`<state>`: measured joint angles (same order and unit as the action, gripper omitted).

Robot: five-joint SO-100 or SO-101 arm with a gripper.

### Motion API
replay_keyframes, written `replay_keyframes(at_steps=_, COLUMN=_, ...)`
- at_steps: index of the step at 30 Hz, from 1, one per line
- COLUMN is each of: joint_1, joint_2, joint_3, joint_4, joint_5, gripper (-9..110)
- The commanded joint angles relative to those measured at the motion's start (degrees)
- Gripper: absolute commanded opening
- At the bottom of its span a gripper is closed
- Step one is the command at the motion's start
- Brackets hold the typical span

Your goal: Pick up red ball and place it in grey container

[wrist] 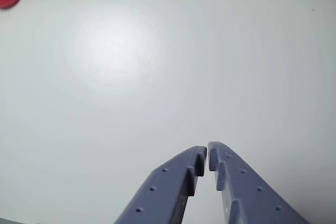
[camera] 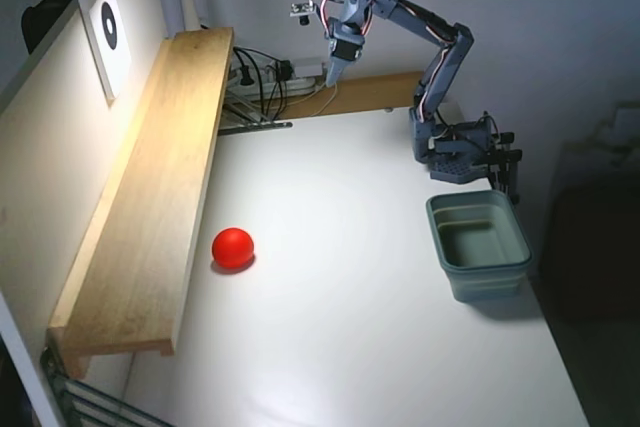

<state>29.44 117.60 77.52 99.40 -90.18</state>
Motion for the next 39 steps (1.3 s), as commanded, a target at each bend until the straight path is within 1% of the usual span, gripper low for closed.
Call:
replay_keyframes(at_steps=1, joint_1=0.56, joint_2=1.64, joint_3=-1.77, joint_4=0.60, joint_5=0.18, gripper=-3)
replay_keyframes(at_steps=25, joint_1=0.56, joint_2=1.64, joint_3=-1.77, joint_4=0.60, joint_5=0.18, gripper=-3)
replay_keyframes(at_steps=26, joint_1=0.56, joint_2=1.64, joint_3=-1.77, joint_4=0.60, joint_5=0.18, gripper=38)
replay_keyframes(at_steps=39, joint_1=0.56, joint_2=1.64, joint_3=-1.77, joint_4=0.60, joint_5=0.18, gripper=38)
